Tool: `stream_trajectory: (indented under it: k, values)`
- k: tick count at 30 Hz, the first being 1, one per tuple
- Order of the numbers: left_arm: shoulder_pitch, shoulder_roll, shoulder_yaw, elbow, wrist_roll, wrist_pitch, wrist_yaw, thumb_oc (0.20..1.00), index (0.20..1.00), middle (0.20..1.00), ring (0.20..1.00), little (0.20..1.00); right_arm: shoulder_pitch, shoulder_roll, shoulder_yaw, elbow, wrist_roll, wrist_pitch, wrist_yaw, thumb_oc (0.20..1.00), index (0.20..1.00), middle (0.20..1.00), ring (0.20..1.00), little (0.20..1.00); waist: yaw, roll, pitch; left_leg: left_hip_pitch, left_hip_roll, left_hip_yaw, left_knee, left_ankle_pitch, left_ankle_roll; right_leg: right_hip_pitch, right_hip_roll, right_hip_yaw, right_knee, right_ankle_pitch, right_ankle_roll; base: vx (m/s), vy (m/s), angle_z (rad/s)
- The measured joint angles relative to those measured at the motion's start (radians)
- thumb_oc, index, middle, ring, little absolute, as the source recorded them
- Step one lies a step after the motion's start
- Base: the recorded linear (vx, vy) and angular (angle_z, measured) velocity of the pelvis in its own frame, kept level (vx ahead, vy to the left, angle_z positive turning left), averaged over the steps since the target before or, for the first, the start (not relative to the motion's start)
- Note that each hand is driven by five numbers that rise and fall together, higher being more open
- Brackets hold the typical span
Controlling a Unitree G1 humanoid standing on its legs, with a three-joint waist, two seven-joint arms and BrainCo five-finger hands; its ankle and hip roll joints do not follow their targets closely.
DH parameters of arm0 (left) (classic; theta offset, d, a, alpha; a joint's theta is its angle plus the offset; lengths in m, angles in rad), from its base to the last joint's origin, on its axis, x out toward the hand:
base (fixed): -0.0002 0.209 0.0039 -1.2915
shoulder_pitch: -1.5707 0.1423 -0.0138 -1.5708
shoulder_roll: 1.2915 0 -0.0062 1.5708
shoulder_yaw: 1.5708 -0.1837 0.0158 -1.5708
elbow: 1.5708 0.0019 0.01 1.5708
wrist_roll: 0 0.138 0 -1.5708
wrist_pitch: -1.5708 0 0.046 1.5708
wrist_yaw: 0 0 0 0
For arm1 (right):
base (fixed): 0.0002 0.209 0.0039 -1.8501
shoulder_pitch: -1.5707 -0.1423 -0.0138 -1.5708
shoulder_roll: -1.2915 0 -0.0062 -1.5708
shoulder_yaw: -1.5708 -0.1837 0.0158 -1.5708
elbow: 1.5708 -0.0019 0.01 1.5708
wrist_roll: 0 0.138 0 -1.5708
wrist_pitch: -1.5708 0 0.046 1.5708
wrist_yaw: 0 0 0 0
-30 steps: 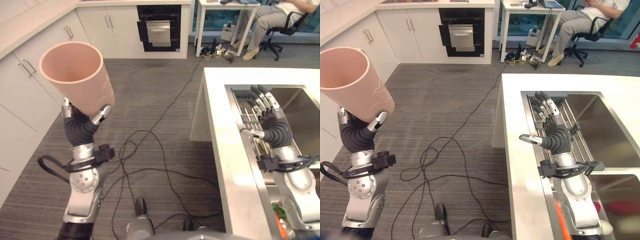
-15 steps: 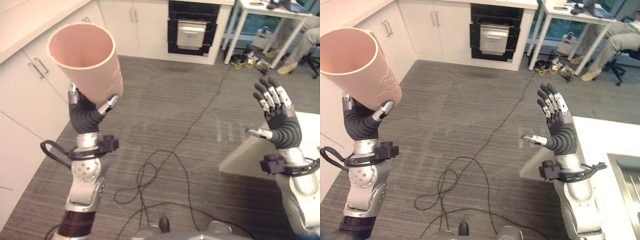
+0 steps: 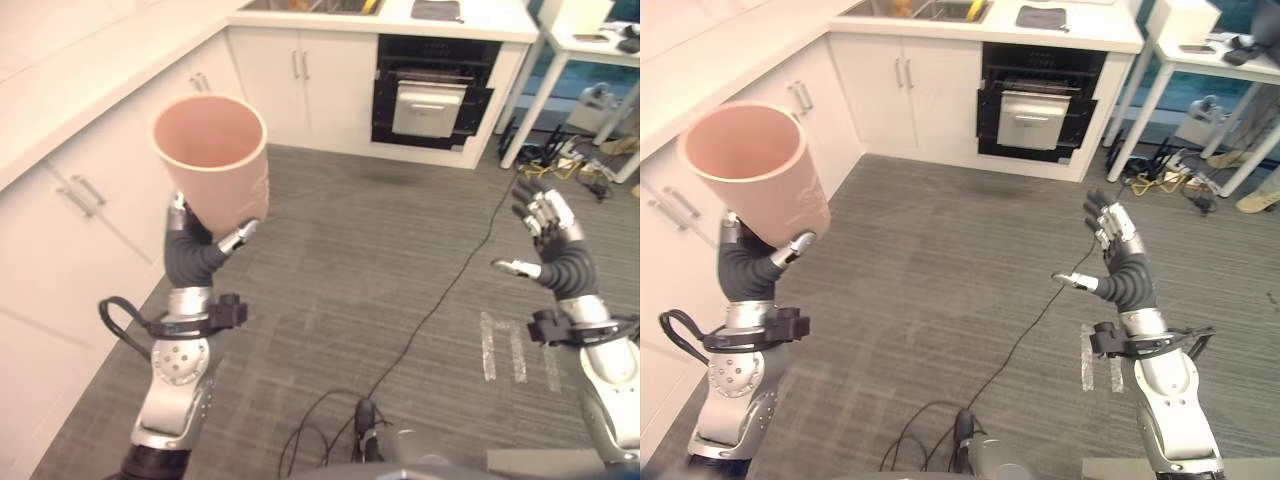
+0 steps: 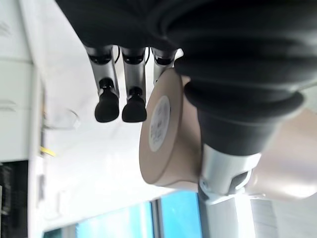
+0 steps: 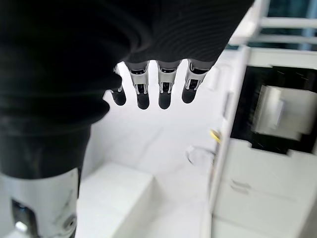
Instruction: Place the dishes in the dishwasher.
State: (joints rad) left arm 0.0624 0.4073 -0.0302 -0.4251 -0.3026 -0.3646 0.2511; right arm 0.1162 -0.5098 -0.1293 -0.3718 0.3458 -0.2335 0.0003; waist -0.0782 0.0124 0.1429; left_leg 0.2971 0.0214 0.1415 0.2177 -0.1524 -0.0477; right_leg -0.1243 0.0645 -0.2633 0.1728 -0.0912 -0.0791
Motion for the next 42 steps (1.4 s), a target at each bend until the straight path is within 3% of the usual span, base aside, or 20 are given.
stream_trajectory:
  k: [2, 3, 5, 8, 10, 12, 13, 16, 18, 23, 25, 26, 27, 28, 29, 32, 35, 38, 40, 42]
  values:
    - [-0.001, -0.008, -0.002, 0.0, 0.0, 0.003, 0.001, 0.2, 0.2, 0.2, 0.2, 0.2, 0.016, -0.006, -0.003, -0.014, 0.009, 0.004, 0.001, 1.0, 1.0, 1.0, 1.0, 1.0, -0.017, -0.007, 0.0, -0.179, 0.016, 0.013, 0.39, 0.083, -0.081, 0.043, 0.008, 0.057, -0.016, -0.021, -0.067, 0.31, -0.18, -0.5]
    - [0.01, -0.011, -0.004, -0.005, 0.0, 0.003, 0.001, 0.2, 0.2, 0.2, 0.2, 0.2, 0.024, -0.008, -0.005, -0.019, 0.009, 0.01, 0.003, 1.0, 1.0, 1.0, 1.0, 1.0, -0.001, -0.014, 0.004, -0.322, 0.031, 0.012, 0.647, 0.154, -0.078, 0.078, 0.014, 0.105, -0.047, -0.005, -0.06, 0.33, -0.076, -1.0]
    - [0.017, -0.008, 0.004, -0.001, 0.0, 0.004, 0.0, 0.2, 0.2, 0.2, 0.2, 0.2, 0.025, -0.005, -0.004, -0.024, 0.009, 0.009, 0.001, 1.0, 1.0, 1.0, 1.0, 1.0, 0.013, -0.065, 0.027, -0.551, 0.038, -0.007, 0.744, 0.095, -0.027, 0.171, -0.012, 0.17, -0.121, -0.005, -0.047, 0.36, 0.055, -1.03]
    - [0.076, 0.004, 0.021, 0.054, 0.002, -0.012, -0.001, 0.2, 0.2, 0.2, 0.2, 0.2, 0.025, -0.018, 0.003, -0.019, 0.013, 0.01, -0.002, 1.0, 1.0, 1.0, 1.0, 1.0, 0.004, -0.059, 0.02, -0.688, 0.088, 0.021, 0.047, 0.095, 0.039, 0.379, -0.012, 0.242, -0.238, -0.047, 0.1, 0.57, 0.374, -0.9]
    - [0.119, 0.021, 0.041, 0.112, 0.002, -0.02, 0.0, 0.2, 0.2, 0.2, 0.2, 0.2, 0.024, -0.031, 0.004, -0.026, 0.023, 0.01, 0.014, 1.0, 1.0, 1.0, 1.0, 1.0, 0.01, -0.037, 0.023, -0.651, -0.005, -0.022, -0.317, 0.099, 0.063, 0.454, -0.052, 0.311, -0.259, -0.084, 0.16, 0.38, 0.315, -1.03]
    - [0.127, -0.006, 0.034, 0.121, 0.0, -0.02, 0.0, 0.2, 0.2, 0.2, 0.2, 0.2, 0.079, -0.083, 0.006, -0.027, 0.028, 0.012, 0.026, 1.0, 1.0, 1.0, 1.0, 1.0, 0.04, 0.003, 0.007, -0.581, -0.043, -0.047, -0.31, 0.086, 0.159, 0.527, -0.041, 0.366, -0.214, -0.108, 0.214, 0.25, 0.295, -0.84]
    - [0.092, -0.015, 0.026, 0.122, 0.0, -0.027, 0.001, 0.2, 0.2, 0.2, 0.2, 0.2, 0.086, -0.07, 0.03, -0.024, 0.03, 0.011, 0.024, 1.0, 1.0, 1.0, 1.0, 1.0, 0.043, -0.028, -0.019, -0.535, -0.057, -0.021, -0.296, 0.179, 0.227, 0.567, -0.048, 0.338, -0.154, -0.129, 0.239, 0.26, 0.286, -0.43]
    - [-0.036, 0.004, -0.016, 0.111, 0.005, -0.028, 0.002, 0.2, 0.2, 0.2, 0.2, 0.2, 0.032, -0.052, 0.037, -0.042, 0.03, 0.002, 0.022, 1.0, 1.0, 1.0, 1.0, 1.0, 0.063, -0.074, -0.044, -0.455, -0.105, -0.022, -0.279, 0.27, 0.272, 0.495, -0.127, 0.237, 0.007, -0.212, 0.204, 0.26, 0.286, -0.41]
    - [-0.11, 0.006, -0.02, 0.118, 0.01, -0.025, 0.001, 0.2, 0.2, 0.2, 0.2, 0.2, 0.017, -0.027, 0.053, -0.078, 0.027, 0.004, 0.007, 1.0, 1.0, 1.0, 1.0, 1.0, 0.053, -0.077, -0.045, -0.406, -0.148, -0.027, -0.248, 0.286, 0.204, 0.421, -0.165, 0.181, 0.127, -0.191, 0.184, 0.25, 0.252, -0.3]
    - [-0.105, -0.002, -0.014, 0.133, 0.041, 0.034, -0.018, 0.2, 0.2, 0.2, 0.2, 0.2, 0.015, 0.035, 0.102, -0.068, -0.013, 0.027, -0.005, 1.0, 1.0, 1.0, 1.0, 1.0, 0.052, -0.039, -0.019, -0.253, -0.164, -0.084, -0.271, 0.216, 0.212, -0.025, -0.217, 0.177, 0.759, -0.118, 0.217, 0.21, 0.152, 0.39]
    - [-0.071, 0.006, 0.008, 0.133, 0.047, 0.056, -0.019, 0.2, 0.2, 0.2, 0.2, 0.2, 0.014, 0.027, 0.117, -0.058, -0.021, 0.03, 0.016, 1.0, 1.0, 1.0, 1.0, 1.0, 0.064, -0.008, -0.004, -0.193, -0.149, -0.073, -0.293, 0.171, 0.176, -0.094, -0.255, 0.102, 0.557, -0.12, 0.199, 0.25, -0.216, 0.17]
    - [-0.054, 0.008, 0.023, 0.134, 0.047, 0.062, -0.017, 0.2, 0.2, 0.2, 0.2, 0.2, 0.011, 0.015, 0.121, -0.04, -0.02, 0.03, 0.029, 1.0, 1.0, 1.0, 1.0, 1.0, 0.07, 0.0, -0.001, -0.172, -0.142, -0.062, -0.297, 0.123, 0.116, -0.095, -0.264, 0.054, 0.309, -0.072, 0.177, 0.3, -0.318, -0.14]
    - [-0.033, 0.015, 0.038, 0.15, 0.047, 0.058, -0.015, 0.2, 0.2, 0.2, 0.2, 0.2, 0.009, 0.034, 0.133, -0.01, -0.02, 0.029, 0.039, 1.0, 1.0, 1.0, 1.0, 1.0, 0.098, -0.062, 0.007, -0.18, -0.124, 0.043, -0.22, 0.035, -0.022, -0.089, -0.291, 0.051, 0.098, 0.013, 0.151, 0.31, -0.311, 0.23]
    - [-0.041, 0.072, 0.035, 0.164, 0.047, 0.059, -0.013, 0.2, 0.2, 0.2, 0.2, 0.2, 0.001, 0.064, 0.115, 0.019, -0.015, 0.026, 0.048, 1.0, 1.0, 1.0, 1.0, 1.0, 0.063, -0.115, 0.014, -0.235, -0.091, -0.009, -0.092, -0.02, 0.147, -0.073, -0.376, 0.038, -0.148, 0.122, 0.251, 0.37, -0.335, -0.18]
    - [-0.002, 0.059, 0.048, 0.165, 0.046, 0.064, 0.001, 0.2, 0.2, 0.2, 0.2, 0.2, -0.003, 0.07, 0.124, 0.032, -0.011, 0.033, 0.059, 1.0, 1.0, 1.0, 1.0, 1.0, 0.082, -0.121, 0.019, -0.196, -0.077, 0.024, -0.11, -0.02, 0.124, -0.073, -0.371, 0.039, -0.27, 0.173, 0.221, 0.41, -0.415, 0.15]
    - [0.008, 0.028, 0.036, 0.173, 0.048, 0.068, 0.017, 0.2, 0.2, 0.2, 0.2, 0.2, 0.002, 0.069, 0.121, 0.001, -0.01, 0.029, 0.073, 1.0, 1.0, 1.0, 1.0, 1.0, 0.015, -0.097, 0.029, -0.09, -0.023, -0.034, -0.19, -0.03, 0.098, -0.072, -0.283, 0.151, -0.265, 0.281, 0.228, 0.34, -0.419, 0.24]
    - [-0.027, 0.003, 0.031, 0.163, 0.048, 0.067, 0.032, 0.2, 0.2, 0.2, 0.2, 0.2, -0.018, 0.028, 0.117, -0.023, -0.011, 0.031, 0.076, 1.0, 1.0, 1.0, 1.0, 1.0, -0.009, -0.061, 0.022, 0.029, 0.045, -0.087, -0.226, -0.06, 0.011, 0.033, -0.139, 0.095, -0.256, 0.339, 0.14, 0.27, -0.415, 0.61]
    - [-0.018, -0.012, 0.032, 0.133, 0.047, 0.07, 0.055, 0.2, 0.2, 0.2, 0.2, 0.2, -0.094, -0.028, 0.114, -0.019, 0.027, 0.055, 0.074, 1.0, 1.0, 1.0, 1.0, 1.0, 0.033, 0.009, 0.022, -0.007, 0.091, -0.047, -0.091, 0.063, -0.106, 0.051, -0.098, 0.077, -0.2, 0.275, 0.047, 0.24, -0.364, -0.08]
    - [-0.024, 0.001, 0.031, 0.093, 0.047, 0.064, 0.053, 0.2, 0.2, 0.2, 0.2, 0.2, -0.096, -0.036, 0.079, -0.019, 0.033, 0.05, 0.079, 1.0, 1.0, 1.0, 1.0, 1.0, 0.029, 0.006, 0.02, -0.032, 0.123, -0.045, -0.082, 0.116, -0.083, 0.085, -0.062, 0.089, -0.191, 0.184, 0.035, 0.22, -0.387, -0.05]
    - [-0.003, -0.003, 0.033, 0.095, 0.043, 0.061, 0.051, 0.2, 0.2, 0.2, 0.2, 0.2, -0.069, -0.019, 0.083, 0.008, 0.046, 0.07, 0.086, 1.0, 1.0, 1.0, 1.0, 1.0, 0.058, -0.033, 0.016, -0.174, 0.15, -0.065, 0.23, 0.19, -0.097, 0.124, -0.045, 0.117, -0.195, 0.149, -0.007, 0.17, -0.299, -0.27]
